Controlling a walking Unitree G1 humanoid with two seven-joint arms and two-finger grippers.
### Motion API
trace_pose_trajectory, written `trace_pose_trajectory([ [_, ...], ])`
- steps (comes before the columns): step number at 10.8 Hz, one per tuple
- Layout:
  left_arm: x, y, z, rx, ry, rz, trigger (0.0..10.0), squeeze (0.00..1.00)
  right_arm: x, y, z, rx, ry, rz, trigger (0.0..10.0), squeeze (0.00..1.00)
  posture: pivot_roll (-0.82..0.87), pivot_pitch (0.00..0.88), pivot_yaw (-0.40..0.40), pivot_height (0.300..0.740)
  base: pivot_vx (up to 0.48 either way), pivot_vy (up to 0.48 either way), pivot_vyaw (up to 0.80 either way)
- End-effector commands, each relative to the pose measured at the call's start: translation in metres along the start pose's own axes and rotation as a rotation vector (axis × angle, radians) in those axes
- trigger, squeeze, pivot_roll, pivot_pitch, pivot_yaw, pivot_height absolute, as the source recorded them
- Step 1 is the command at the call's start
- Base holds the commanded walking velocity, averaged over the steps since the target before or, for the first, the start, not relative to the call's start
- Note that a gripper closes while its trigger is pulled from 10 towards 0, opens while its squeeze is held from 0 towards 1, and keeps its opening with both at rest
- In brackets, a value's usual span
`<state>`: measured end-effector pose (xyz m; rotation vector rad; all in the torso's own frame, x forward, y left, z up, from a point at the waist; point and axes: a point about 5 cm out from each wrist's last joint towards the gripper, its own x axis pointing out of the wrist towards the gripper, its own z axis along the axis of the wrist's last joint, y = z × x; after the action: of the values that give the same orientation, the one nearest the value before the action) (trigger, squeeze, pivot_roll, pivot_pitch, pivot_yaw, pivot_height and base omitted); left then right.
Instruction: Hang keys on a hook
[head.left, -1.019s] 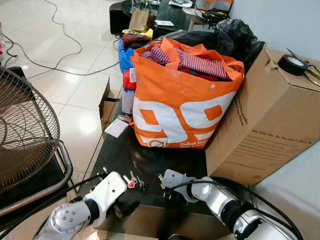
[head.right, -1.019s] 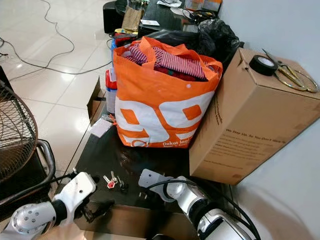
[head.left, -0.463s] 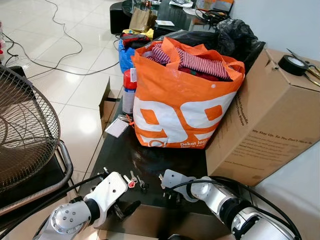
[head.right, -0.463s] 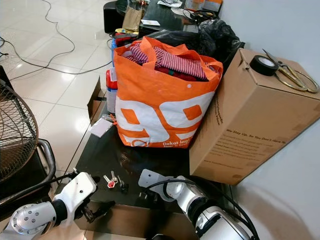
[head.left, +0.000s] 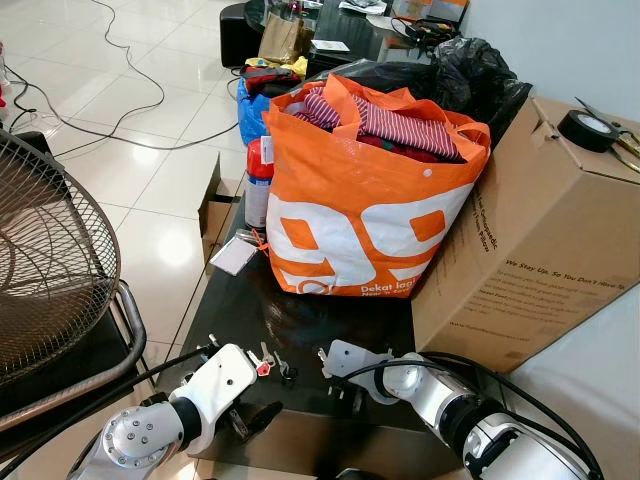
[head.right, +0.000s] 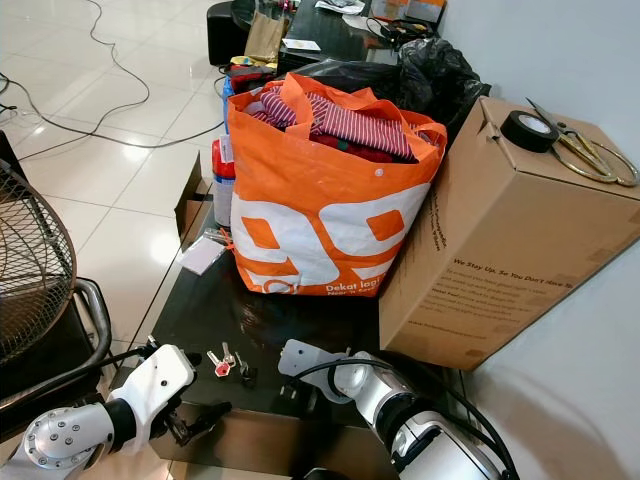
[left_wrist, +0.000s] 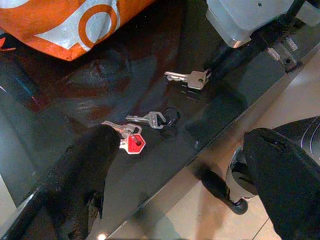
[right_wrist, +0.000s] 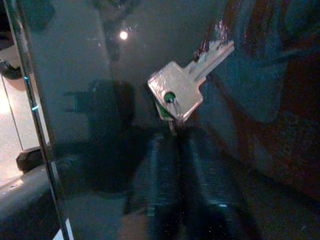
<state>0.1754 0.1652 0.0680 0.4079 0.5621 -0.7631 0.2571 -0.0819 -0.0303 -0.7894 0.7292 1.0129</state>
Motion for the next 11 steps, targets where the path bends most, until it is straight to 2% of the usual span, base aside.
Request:
trace_pose_trajectory([
  [1, 0.002, -0.002, 0.004, 0.007, -0.014, -0.008, 10.0, 0.0, -0.004, -0.005, -0.013, 0.01, 0.049, -0.021, 0.0, 0.0, -0.03, 0.031, -0.175, 0.74, 0.0, 0.0, 0.0],
  [5, 0.005, 0.0, 0.006, 0.011, -0.018, -0.005, 10.0, 0.0, -0.006, -0.009, -0.011, 0.008, 0.03, -0.017, 0.0, 0.0, -0.03, 0.014, -0.169, 0.74, 0.0, 0.0, 0.0],
  [7, 0.01, 0.004, 0.006, 0.013, -0.034, 0.008, 10.0, 0.0, -0.012, -0.019, 0.001, 0.007, -0.085, 0.029, 0.0, 0.0, -0.04, 0.0, -0.161, 0.74, 0.0, 0.0, 0.0],
  [8, 0.016, 0.008, 0.005, -0.013, -0.073, 0.035, 10.0, 0.0, -0.023, -0.035, 0.007, 0.069, -0.174, 0.029, 0.0, 0.0, -0.04, 0.0, -0.152, 0.74, 0.0, 0.0, 0.0],
  [9, 0.023, 0.018, 0.009, -0.046, -0.125, 0.082, 10.0, 0.0, -0.036, -0.048, 0.008, 0.126, -0.243, 0.016, 0.0, 0.0, -0.04, 0.0, -0.137, 0.74, 0.0, 0.0, 0.0],
  [11, 0.03, 0.026, 0.024, -0.059, -0.171, 0.112, 10.0, 0.0, -0.054, -0.061, 0.003, 0.164, -0.31, -0.034, 0.0, 0.0, -0.04, 0.0, -0.126, 0.74, 0.0, 0.0, 0.0],
])
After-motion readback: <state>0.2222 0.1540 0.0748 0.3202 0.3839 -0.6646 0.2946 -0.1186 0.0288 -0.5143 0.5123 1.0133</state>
